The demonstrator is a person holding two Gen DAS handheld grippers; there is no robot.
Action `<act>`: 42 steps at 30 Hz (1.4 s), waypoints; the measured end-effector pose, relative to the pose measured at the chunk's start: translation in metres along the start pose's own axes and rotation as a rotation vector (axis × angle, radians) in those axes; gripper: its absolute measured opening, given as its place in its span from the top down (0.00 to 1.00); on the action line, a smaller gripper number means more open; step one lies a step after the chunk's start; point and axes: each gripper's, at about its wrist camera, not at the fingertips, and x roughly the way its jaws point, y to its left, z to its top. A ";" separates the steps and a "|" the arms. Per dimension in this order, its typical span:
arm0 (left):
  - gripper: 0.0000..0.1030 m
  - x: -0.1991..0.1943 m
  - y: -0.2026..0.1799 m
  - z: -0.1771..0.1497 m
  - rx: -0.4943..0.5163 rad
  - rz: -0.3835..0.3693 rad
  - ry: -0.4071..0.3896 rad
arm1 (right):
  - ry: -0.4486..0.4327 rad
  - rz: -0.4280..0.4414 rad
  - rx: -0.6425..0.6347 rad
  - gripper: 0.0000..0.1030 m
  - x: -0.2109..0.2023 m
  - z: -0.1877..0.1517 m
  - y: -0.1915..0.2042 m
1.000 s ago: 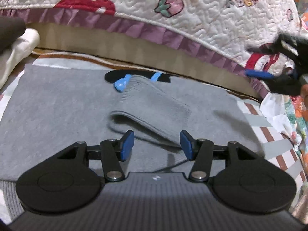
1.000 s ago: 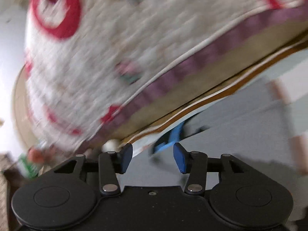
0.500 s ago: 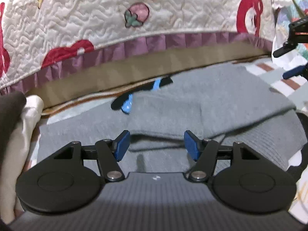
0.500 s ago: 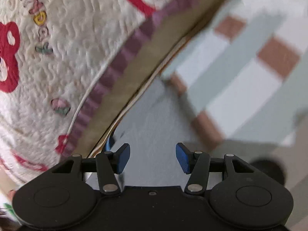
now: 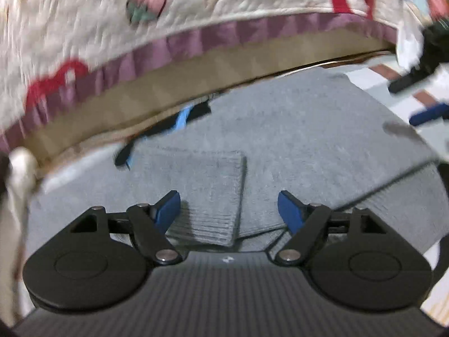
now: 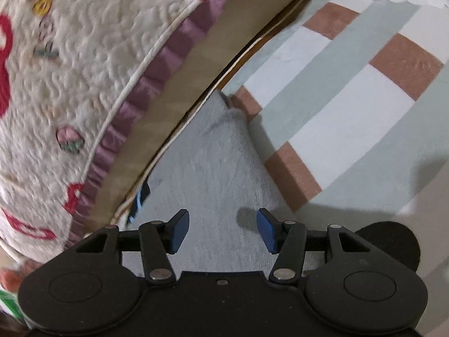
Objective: Fold clothes
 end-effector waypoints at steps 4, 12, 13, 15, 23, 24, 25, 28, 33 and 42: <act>0.58 0.006 0.013 0.005 -0.041 -0.031 0.023 | 0.043 0.000 -0.094 0.43 0.014 -0.012 0.017; 0.95 -0.030 0.065 0.027 -0.149 0.080 -0.083 | 0.050 -0.091 -0.244 0.43 0.027 -0.008 0.032; 0.95 -0.038 0.076 0.030 -0.164 0.111 -0.102 | 0.037 -0.108 -0.267 0.43 0.024 -0.003 0.034; 0.95 -0.049 0.109 0.034 -0.287 0.144 -0.104 | 0.010 -0.143 -0.315 0.43 0.019 0.007 0.039; 0.46 -0.070 0.170 -0.002 -0.650 0.153 -0.052 | 0.079 -0.150 -0.280 0.39 0.029 0.003 0.028; 0.45 -0.070 0.167 -0.006 -0.631 0.158 -0.059 | 0.089 -0.155 -0.303 0.39 0.030 0.000 0.032; 0.45 -0.066 0.165 -0.009 -0.617 0.145 -0.051 | 0.089 -0.150 -0.321 0.39 0.029 0.000 0.035; 0.42 -0.050 0.165 -0.020 -0.619 0.092 0.014 | 0.072 -0.130 -0.371 0.39 0.020 0.006 0.044; 0.42 -0.021 0.168 -0.040 -0.739 -0.082 0.062 | 0.099 -0.178 -0.428 0.37 0.008 0.012 0.034; 0.24 0.025 0.173 -0.033 -0.970 -0.236 0.039 | 0.057 -0.193 -0.257 0.37 -0.010 0.039 -0.008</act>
